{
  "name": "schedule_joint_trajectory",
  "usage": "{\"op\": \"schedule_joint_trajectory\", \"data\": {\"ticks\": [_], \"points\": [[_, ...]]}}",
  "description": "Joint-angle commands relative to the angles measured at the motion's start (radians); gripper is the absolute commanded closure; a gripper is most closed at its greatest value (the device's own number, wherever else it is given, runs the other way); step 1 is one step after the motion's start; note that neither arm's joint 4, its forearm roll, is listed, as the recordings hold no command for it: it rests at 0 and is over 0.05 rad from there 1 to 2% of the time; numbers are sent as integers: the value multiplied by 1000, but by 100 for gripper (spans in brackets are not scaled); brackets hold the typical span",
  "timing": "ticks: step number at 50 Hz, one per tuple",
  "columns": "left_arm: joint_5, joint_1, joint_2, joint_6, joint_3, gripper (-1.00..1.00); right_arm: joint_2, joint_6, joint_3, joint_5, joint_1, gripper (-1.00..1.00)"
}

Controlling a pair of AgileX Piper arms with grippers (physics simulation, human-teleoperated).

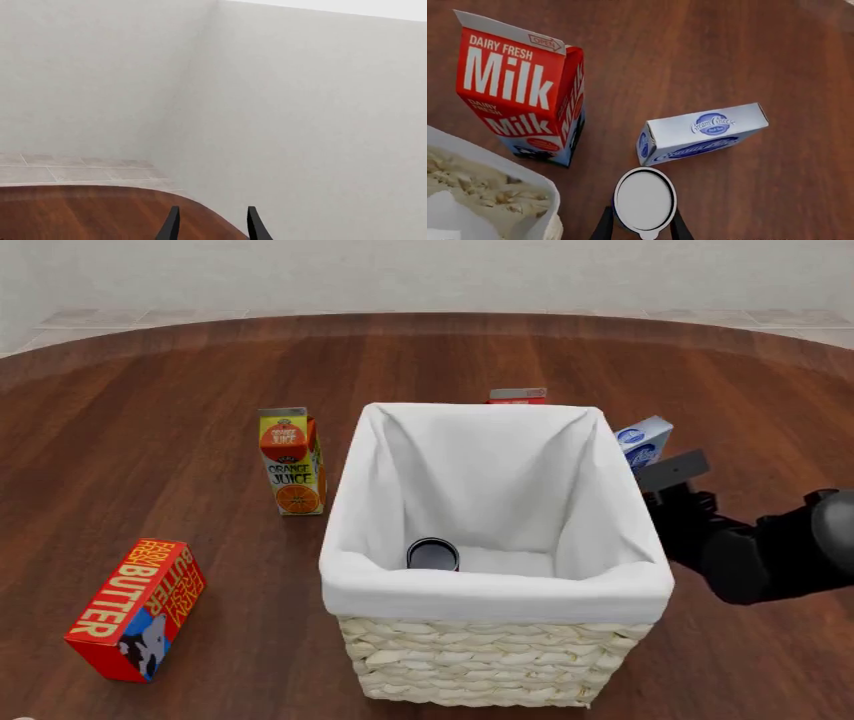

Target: Pick up the alphabet soup and the tomato sauce, and put them in the basket.

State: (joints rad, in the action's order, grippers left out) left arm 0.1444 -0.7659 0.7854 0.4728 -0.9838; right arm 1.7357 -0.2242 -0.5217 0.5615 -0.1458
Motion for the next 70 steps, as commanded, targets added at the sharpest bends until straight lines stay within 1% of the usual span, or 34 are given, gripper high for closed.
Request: {"op": "schedule_joint_trajectory", "data": {"ticks": [1,12,31,40,59,70], "points": [[2,2,0,2,0,-100,-52,13,17,-4,-2,100],[7,-3,5,3,0,-100,-133,2,49,-31,2,100],[19,-5,11,9,8,-100,-226,1,119,-38,-3,100],[18,-1,6,8,7,-100,-321,-11,144,-86,-7,100],[20,3,-1,11,13,-100,-397,-26,165,-125,8,100],[25,4,-3,15,21,-100,-473,-37,164,-184,14,100]]}}
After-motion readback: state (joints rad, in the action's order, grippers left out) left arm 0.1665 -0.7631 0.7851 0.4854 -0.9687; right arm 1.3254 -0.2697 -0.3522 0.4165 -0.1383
